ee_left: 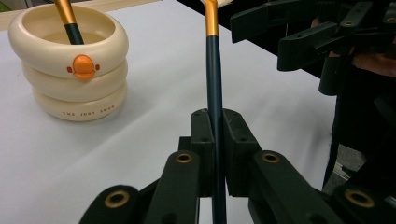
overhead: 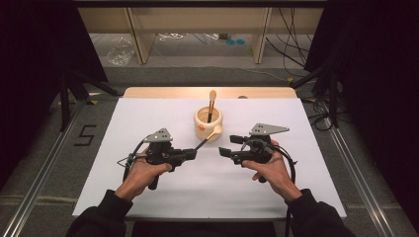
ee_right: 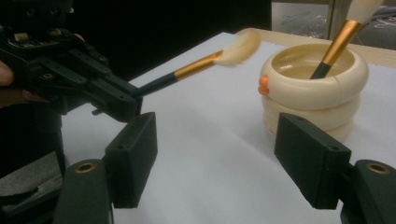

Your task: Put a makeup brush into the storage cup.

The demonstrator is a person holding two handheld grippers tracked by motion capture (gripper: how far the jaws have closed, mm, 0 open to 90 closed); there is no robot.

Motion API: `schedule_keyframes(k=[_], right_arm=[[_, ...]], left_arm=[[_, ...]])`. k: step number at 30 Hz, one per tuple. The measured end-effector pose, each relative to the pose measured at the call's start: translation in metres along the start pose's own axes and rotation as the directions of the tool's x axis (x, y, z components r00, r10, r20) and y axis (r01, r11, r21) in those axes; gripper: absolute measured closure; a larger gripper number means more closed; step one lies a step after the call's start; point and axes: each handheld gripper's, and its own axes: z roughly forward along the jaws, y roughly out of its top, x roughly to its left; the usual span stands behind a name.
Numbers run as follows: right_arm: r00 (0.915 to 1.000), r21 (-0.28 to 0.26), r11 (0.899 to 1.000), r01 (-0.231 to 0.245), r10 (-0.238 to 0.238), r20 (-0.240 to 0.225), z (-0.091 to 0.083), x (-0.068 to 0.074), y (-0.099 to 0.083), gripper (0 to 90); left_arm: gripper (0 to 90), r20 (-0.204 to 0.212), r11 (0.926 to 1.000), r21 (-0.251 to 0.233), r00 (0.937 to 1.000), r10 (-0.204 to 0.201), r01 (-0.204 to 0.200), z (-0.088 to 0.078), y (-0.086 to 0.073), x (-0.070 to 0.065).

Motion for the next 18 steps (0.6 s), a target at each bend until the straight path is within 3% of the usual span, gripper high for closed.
schedule_keyframes(k=[3, 7, 18], right_arm=[[1.0000, -0.014, 1.000, 0.002, -0.003, -0.009, 0.003, 0.002, 0.000, 31.7], [0.9990, -0.013, 1.000, -0.028, 0.027, -0.036, 0.006, 0.004, 0.001, 32.2], [0.9971, -0.071, 0.997, -0.031, 0.025, -0.071, 0.016, 0.008, 0.002, 32.2]], left_arm=[[84.1, -0.002, 1.0000, -0.006, 1.0000, -0.006, 0.006, 0.001, 0.000, 0.000], [84.1, -0.005, 1.0000, -0.009, 1.0000, -0.002, 0.002, 0.000, 0.000, 0.000], [84.1, -0.011, 0.9996, -0.027, 0.9999, -0.008, 0.007, 0.002, -0.001, 0.000]])
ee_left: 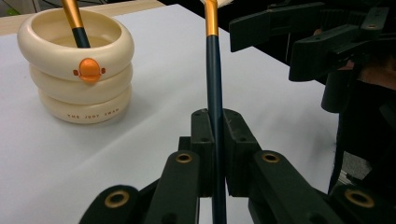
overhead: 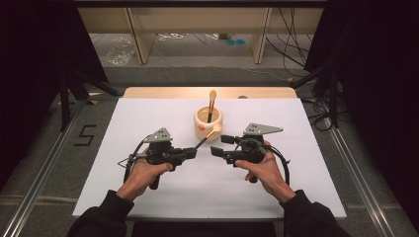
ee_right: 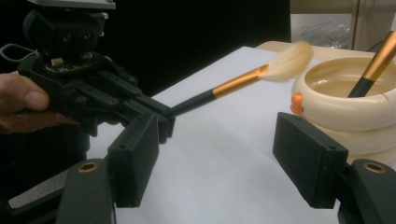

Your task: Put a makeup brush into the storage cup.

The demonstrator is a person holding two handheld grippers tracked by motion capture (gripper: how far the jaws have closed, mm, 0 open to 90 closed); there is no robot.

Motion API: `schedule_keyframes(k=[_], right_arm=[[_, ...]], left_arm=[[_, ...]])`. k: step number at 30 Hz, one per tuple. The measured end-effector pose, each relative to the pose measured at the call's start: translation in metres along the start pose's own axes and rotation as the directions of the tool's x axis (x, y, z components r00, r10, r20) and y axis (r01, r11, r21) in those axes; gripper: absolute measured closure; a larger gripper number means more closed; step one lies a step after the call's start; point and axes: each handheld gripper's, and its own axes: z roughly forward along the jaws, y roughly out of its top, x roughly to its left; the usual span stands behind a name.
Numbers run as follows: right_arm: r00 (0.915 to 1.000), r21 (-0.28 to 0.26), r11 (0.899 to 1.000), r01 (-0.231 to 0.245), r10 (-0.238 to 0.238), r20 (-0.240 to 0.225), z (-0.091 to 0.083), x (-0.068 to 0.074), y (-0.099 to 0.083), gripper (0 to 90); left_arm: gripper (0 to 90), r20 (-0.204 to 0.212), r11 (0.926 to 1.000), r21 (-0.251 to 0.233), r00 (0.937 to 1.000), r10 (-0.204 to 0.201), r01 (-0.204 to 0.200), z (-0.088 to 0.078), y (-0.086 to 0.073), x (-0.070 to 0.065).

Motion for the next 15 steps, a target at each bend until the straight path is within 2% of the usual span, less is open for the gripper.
schedule_keyframes(k=[2, 4, 5, 6, 11, 12, 15], right_arm=[[0.9998, 0.022, 1.000, -0.019, 0.019, -0.007, 0.001, 0.000, 0.000, 32.2], [0.9994, 0.020, 0.999, -0.031, 0.031, -0.017, 0.004, 0.000, 0.000, 33.1], [0.9996, 0.003, 1.000, -0.021, 0.021, -0.017, 0.007, 0.000, -0.001, 33.5], [0.9997, 0.008, 1.000, -0.015, 0.015, -0.019, 0.008, -0.001, -0.001, 34.1], [0.9971, 0.002, 0.998, -0.059, 0.059, -0.048, 0.014, 0.000, 0.000, 35.7], [0.9980, -0.009, 0.999, -0.048, 0.048, -0.042, 0.015, -0.001, 0.000, 36.2], [0.9967, -0.012, 0.998, -0.063, 0.062, -0.052, 0.017, -0.002, 0.000, 37.9]], left_arm=[[84.1, -0.004, 1.0000, 0.002, 1.0000, -0.001, 0.001, 0.000, 0.001, -0.001], [84.1, 0.001, 1.0000, -0.006, 1.0000, -0.002, 0.002, 0.000, 0.001, -0.002], [84.1, 0.005, 1.0000, -0.004, 1.0000, -0.003, 0.003, 0.001, 0.001, -0.003], [84.1, 0.008, 1.0000, -0.004, 1.0000, 0.002, -0.002, 0.002, 0.001, -0.003], [84.1, 0.006, 1.0000, -0.006, 1.0000, 0.003, -0.003, 0.003, 0.001, -0.006], [84.1, 0.007, 1.0000, -0.009, 1.0000, 0.003, -0.003, 0.003, 0.001, -0.006], [84.1, 0.007, 0.9999, -0.008, 0.9999, 0.010, -0.010, 0.003, 0.002, -0.007]])
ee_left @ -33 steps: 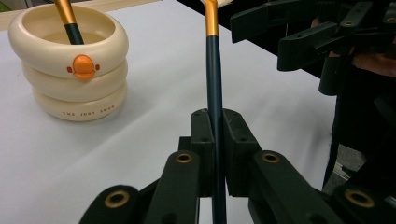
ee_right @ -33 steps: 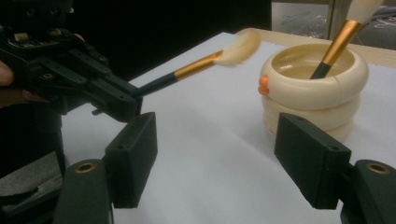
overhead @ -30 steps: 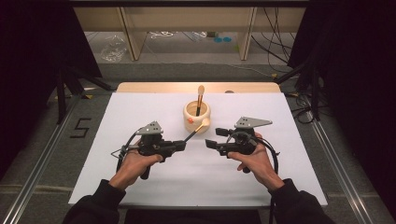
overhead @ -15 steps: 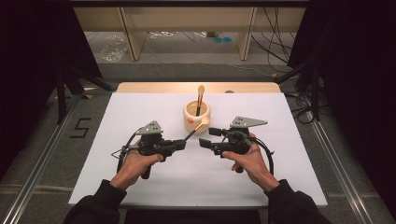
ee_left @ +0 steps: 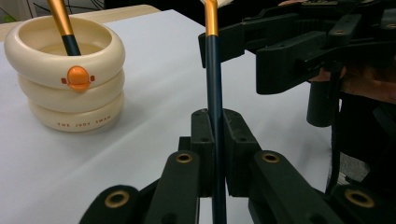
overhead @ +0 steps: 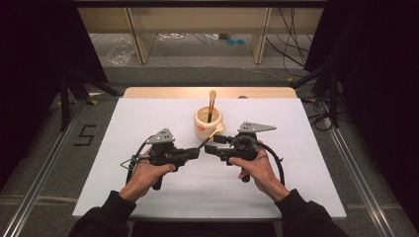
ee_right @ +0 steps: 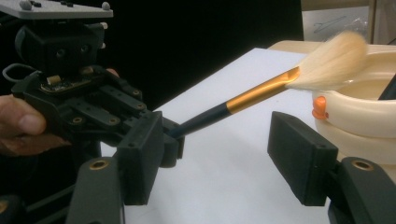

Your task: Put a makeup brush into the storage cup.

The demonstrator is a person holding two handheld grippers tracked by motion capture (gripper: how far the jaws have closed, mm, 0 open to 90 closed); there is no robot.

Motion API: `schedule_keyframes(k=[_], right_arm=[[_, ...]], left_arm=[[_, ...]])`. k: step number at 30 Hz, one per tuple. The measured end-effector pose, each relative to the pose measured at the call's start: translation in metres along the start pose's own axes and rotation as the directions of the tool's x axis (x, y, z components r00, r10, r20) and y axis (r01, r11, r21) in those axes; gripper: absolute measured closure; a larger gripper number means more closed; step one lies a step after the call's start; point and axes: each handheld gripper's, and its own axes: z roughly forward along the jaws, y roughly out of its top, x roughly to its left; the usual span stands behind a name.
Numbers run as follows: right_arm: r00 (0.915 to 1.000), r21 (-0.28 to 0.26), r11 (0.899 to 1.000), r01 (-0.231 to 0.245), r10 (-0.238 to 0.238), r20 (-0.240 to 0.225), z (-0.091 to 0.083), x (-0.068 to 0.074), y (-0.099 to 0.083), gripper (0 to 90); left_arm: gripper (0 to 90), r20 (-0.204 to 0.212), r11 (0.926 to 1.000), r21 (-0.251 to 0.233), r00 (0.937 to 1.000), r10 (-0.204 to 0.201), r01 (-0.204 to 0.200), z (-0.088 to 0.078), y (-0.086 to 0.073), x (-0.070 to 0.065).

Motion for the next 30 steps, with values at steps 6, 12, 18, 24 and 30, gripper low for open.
schedule_keyframes(k=[6, 12, 18, 24, 30], right_arm=[[0.9993, -0.002, 0.999, -0.034, 0.034, -0.016, 0.0033, -0.0002, 0.0017, 41.1], [0.9988, -0.013, 0.999, -0.037, 0.036, -0.033, 0.0058, -0.0008, 0.0025, 45.6], [0.9989, -0.022, 0.999, -0.027, 0.026, -0.038, 0.0074, -0.0005, 0.0025, 49.7], [0.9977, -0.027, 0.999, -0.041, 0.039, -0.054, 0.0091, -0.0005, 0.0025, 52.6], [0.9957, -0.034, 0.997, -0.065, 0.062, -0.069, 0.0081, -0.0007, 0.0036, 56.9]], left_arm=[[84.1, 0.000, 1.0000, -0.008, 1.0000, -0.001, 0.001, 0.0016, -0.0013, -0.0021], [84.1, 0.006, 0.9999, -0.015, 1.0000, -0.004, 0.005, 0.0014, -0.0009, -0.0025], [84.1, 0.003, 0.9998, -0.019, 1.0000, 0.003, -0.003, 0.0019, -0.0013, -0.0030], [84.1, -0.007, 0.9988, -0.049, 1.0000, 0.001, -0.001, 0.0027, -0.0016, -0.0048], [84.1, -0.007, 0.9978, -0.066, 1.0000, 0.000, -0.001, 0.0031, -0.0015, -0.0055]])
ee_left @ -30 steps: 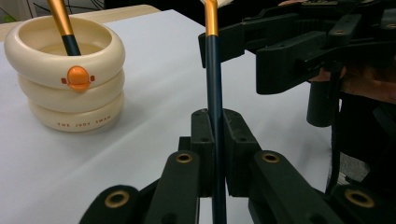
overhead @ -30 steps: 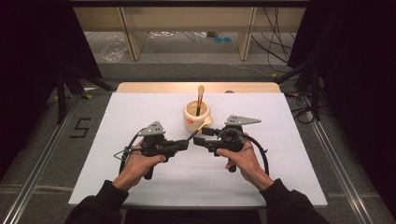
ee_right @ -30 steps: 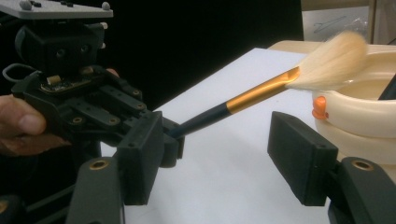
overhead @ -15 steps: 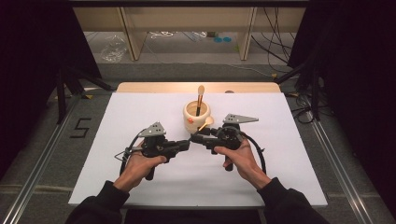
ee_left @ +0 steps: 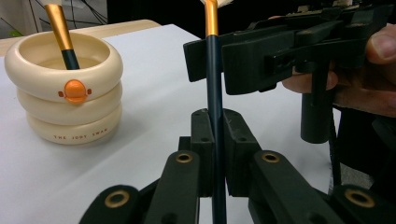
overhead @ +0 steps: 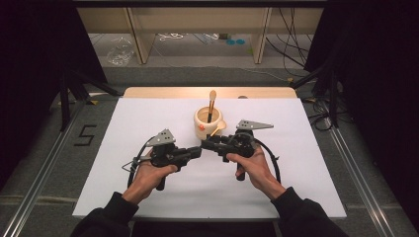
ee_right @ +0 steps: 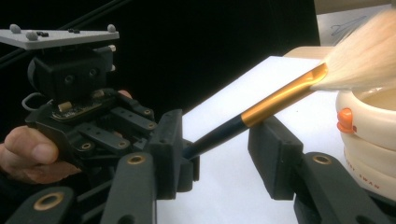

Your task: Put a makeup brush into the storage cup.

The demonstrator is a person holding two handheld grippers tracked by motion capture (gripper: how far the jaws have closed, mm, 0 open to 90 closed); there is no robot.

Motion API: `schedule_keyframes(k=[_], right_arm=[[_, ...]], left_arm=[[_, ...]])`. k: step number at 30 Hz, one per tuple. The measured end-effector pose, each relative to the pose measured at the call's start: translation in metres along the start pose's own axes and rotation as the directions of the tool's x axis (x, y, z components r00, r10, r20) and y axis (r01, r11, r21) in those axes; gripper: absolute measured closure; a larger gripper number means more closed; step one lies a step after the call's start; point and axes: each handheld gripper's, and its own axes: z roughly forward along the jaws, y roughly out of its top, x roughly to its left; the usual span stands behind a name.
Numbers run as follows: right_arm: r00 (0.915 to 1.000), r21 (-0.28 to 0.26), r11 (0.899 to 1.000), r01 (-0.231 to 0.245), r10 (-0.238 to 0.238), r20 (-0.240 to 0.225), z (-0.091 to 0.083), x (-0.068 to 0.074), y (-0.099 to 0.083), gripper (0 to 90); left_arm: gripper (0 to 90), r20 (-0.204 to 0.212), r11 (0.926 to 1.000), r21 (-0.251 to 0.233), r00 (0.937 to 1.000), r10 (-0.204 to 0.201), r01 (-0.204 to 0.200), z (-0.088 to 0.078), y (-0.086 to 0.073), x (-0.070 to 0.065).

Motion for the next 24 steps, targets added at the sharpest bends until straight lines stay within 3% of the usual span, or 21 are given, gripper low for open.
schedule_keyframes(k=[2, 4, 9, 10, 17, 21, 24], right_arm=[[1.0000, -0.013, 1.000, 0.009, -0.009, 0.001, 0.0006, -0.0015, 0.0001, 57.9], [0.9998, -0.008, 1.000, -0.019, 0.019, -0.003, -0.0001, -0.0007, 0.0004, 59.3], [0.9999, -0.021, 1.000, -0.016, 0.016, -0.005, 0.0002, -0.0022, 0.0008, 62.3], [0.9994, -0.018, 0.999, -0.033, 0.033, -0.010, -0.0005, -0.0010, 0.0013, 62.9], [0.9990, -0.036, 0.999, -0.035, 0.034, -0.030, 0.0004, -0.0011, 0.0023, 70.9], [0.9987, -0.057, 0.998, -0.011, 0.008, -0.050, 0.0028, -0.0007, 0.0026, 77.9], [0.9977, -0.041, 0.999, -0.021, 0.019, -0.065, 0.0032, 0.0031, 0.0033, 80.9]], left_arm=[[84.1, 0.000, 1.0000, -0.001, 1.0000, 0.003, -0.003, 0.0002, -0.0003, -0.0004], [84.1, 0.001, 1.0000, -0.005, 1.0000, 0.001, -0.001, 0.0004, -0.0004, -0.0006], [84.0, -0.003, 0.9999, -0.013, 1.0000, -0.001, 0.000, 0.0007, -0.0010, -0.0016], [84.1, -0.006, 0.9999, -0.017, 1.0000, 0.000, 0.000, 0.0011, -0.0013, -0.0018], [84.0, -0.005, 0.9999, -0.015, 1.0000, 0.004, -0.004, 0.0031, -0.0024, -0.0024], [84.0, -0.006, 0.9999, -0.013, 1.0000, 0.008, -0.008, 0.0051, -0.0040, -0.0029], [83.8, -0.006, 0.9998, -0.011, 0.9998, 0.016, -0.017, 0.0061, -0.0046, -0.0030]])
